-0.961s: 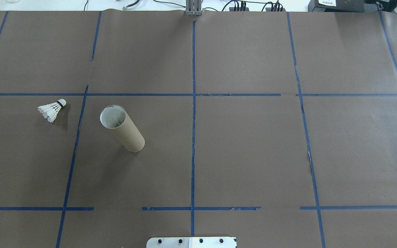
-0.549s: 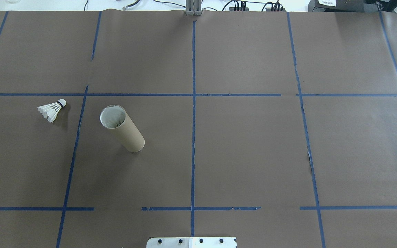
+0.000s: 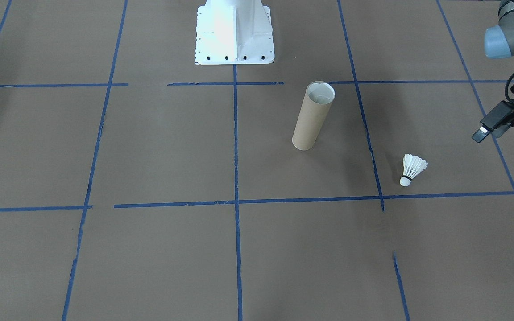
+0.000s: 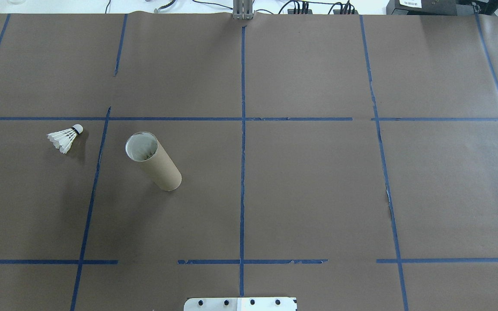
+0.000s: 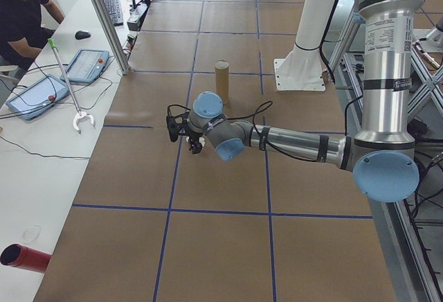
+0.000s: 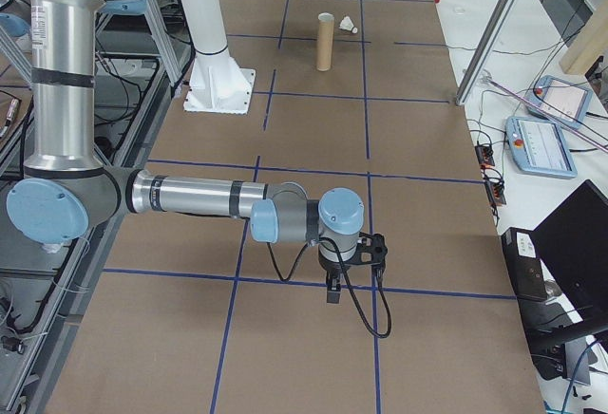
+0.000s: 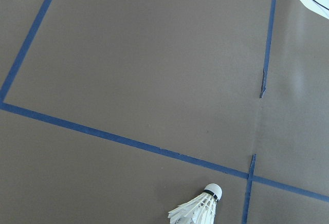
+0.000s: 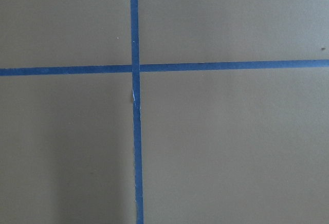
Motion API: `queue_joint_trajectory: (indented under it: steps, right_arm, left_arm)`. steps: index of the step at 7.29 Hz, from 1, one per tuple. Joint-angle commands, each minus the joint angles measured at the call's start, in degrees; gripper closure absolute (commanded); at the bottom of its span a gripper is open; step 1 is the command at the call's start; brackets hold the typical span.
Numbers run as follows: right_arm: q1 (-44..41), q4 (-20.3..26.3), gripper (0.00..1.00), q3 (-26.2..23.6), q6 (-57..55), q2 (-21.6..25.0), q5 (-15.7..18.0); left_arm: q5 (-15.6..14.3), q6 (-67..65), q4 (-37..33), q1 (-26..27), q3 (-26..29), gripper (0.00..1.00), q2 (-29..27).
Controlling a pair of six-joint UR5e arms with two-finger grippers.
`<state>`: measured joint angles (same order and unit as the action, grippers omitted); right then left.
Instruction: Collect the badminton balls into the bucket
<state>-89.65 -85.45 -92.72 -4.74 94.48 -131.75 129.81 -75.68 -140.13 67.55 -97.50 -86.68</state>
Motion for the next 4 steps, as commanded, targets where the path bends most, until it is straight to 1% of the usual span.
queue_joint_trajectory:
  steps: [1,2,3,4]
  right_arm:
    - [0.00,0.02,0.00,0.00,0.00,0.00,0.00]
    - [0.00,0.02,0.00,0.00,0.00,0.00,0.00]
    - [0.00,0.02,0.00,0.00,0.00,0.00,0.00]
    - [0.00,0.02,0.00,0.00,0.00,0.00,0.00]
  left_arm:
    - [-0.87,-6.92,-3.39,-3.39,1.69,0.00,0.11]
    - [-1.05,-7.45,-4.27,-4.09,1.96,0.00,0.20]
    - [-4.88,-12.33,-7.32,-8.27,3.44,0.00,-0.06]
    - [-9.01,-18.47,-12.57,-12.32,5.37,0.00,-0.59]
